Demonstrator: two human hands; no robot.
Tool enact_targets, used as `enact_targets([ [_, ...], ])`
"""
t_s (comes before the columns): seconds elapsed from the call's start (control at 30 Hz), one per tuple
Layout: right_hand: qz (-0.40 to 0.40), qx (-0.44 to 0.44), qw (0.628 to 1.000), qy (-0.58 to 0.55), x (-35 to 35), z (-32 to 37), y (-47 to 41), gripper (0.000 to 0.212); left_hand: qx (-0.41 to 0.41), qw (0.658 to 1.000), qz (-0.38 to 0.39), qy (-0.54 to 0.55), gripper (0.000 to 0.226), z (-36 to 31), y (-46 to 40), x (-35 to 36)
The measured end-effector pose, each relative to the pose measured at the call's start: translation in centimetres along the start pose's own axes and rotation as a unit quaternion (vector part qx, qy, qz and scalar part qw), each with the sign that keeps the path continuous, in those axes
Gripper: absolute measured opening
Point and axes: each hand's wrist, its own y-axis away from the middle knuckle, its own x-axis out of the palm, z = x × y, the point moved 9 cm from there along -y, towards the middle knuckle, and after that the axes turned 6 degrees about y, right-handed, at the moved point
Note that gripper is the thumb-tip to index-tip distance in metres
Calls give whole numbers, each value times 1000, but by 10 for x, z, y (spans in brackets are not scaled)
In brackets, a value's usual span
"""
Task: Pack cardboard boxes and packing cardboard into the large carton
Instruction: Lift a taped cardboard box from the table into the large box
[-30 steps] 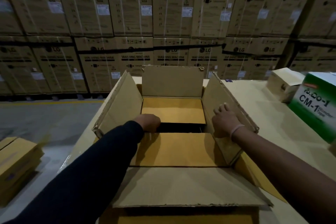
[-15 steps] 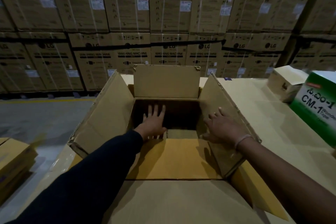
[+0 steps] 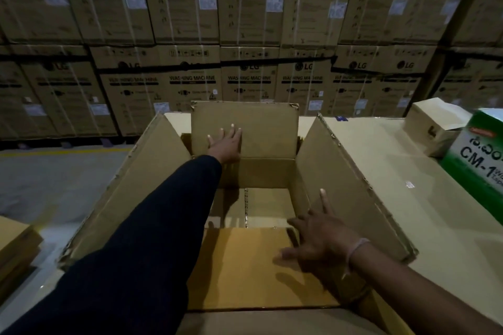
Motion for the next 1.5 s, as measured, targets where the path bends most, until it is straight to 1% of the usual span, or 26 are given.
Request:
enact_targets([
  [0.1, 42, -39, 996, 70, 18, 15, 6, 134, -8, 1000, -1, 19, 93, 1, -11, 2],
  [0.17, 61, -46, 994, 74, 26, 19, 6, 142, -9, 1000, 3, 29, 93, 5, -14, 4],
  [0.27, 70, -35, 996, 37, 24, 17, -1, 149, 0, 999, -2, 50, 91, 13, -13, 2],
  [0.33, 71, -19, 997, -30, 21, 16, -4, 148, 6, 997, -9, 75, 85, 20, -12, -3],
  [0.4, 49, 7, 994, -93, 11, 12, -5, 137, 13, 995, 2, 97, 79, 26, -8, -9],
  [0.5, -57, 62, 987, -140, -29, -1, -3, 101, 22, 987, 43, 155, 72, 35, 1, -18],
  [0.53, -89, 77, 981, -153, -46, -6, 1, 94, 20, 986, 43, 159, 71, 40, 5, -24],
  [0.57, -112, 87, 973, -183, -61, -11, 8, 90, 16, 987, 39, 154, 69, 46, 8, -30],
  [0.63, -126, 99, 941, -297, -81, -26, 25, 77, 7, 990, 33, 138, 69, 59, 15, -38],
  [0.67, -118, 93, 927, -343, -86, -31, 35, 67, 3, 991, 32, 132, 69, 64, 20, -40],
  [0.7, -99, 81, 923, -362, -91, -33, 45, 56, 2, 992, 30, 122, 69, 68, 25, -42],
  [0.8, 16, 29, 942, -333, -84, -24, 73, 27, 13, 996, 32, 83, 72, 72, 38, -42],
  [0.83, 62, 6, 948, -313, -77, -16, 82, 23, 14, 997, 32, 69, 73, 72, 43, -40],
  [0.87, 106, -11, 954, -282, -66, -7, 89, 35, 13, 998, 32, 55, 75, 72, 48, -38],
  [0.9, 137, -20, 965, -223, -53, -2, 93, 61, 13, 999, 32, 41, 76, 71, 54, -35],
  [0.93, 150, -22, 979, -137, -39, 1, 94, 89, 15, 999, 36, 24, 78, 71, 60, -32],
  [0.97, 150, -18, 988, -44, -24, 3, 92, 114, 15, 999, 42, -5, 80, 71, 66, -27],
  [1.0, 146, -19, 989, 26, -7, 7, 89, 127, 12, 998, 50, -44, 82, 72, 72, -22],
  [1.03, 146, -25, 987, 68, 11, 12, 85, 131, 6, 995, 58, -84, 85, 74, 79, -16],
  [1.1, 162, -39, 980, 106, 39, 19, 82, 129, 5, 987, 71, -146, 89, 79, 92, -8],
  [1.13, 172, -39, 978, 110, 47, 18, 82, 133, 9, 983, 74, -168, 91, 82, 99, -4],
  [1.2, 181, -32, 978, 95, 49, 16, 84, 149, 14, 974, 75, -215, 95, 87, 115, 4],
  [1.23, 179, -30, 979, 91, 45, 17, 85, 152, 14, 968, 73, -241, 96, 90, 124, 8],
  [1.3, 178, -21, 980, 92, 34, 20, 87, 147, 11, 955, 64, -290, 98, 94, 137, 14],
  [1.4, 170, -3, 983, 66, 8, 27, 89, 144, 14, 949, 61, -309, 96, 90, 152, 20],
  [1.5, 118, 23, 992, 47, -26, 30, 82, 144, 16, 955, 70, -288, 94, 78, 161, 23],
])
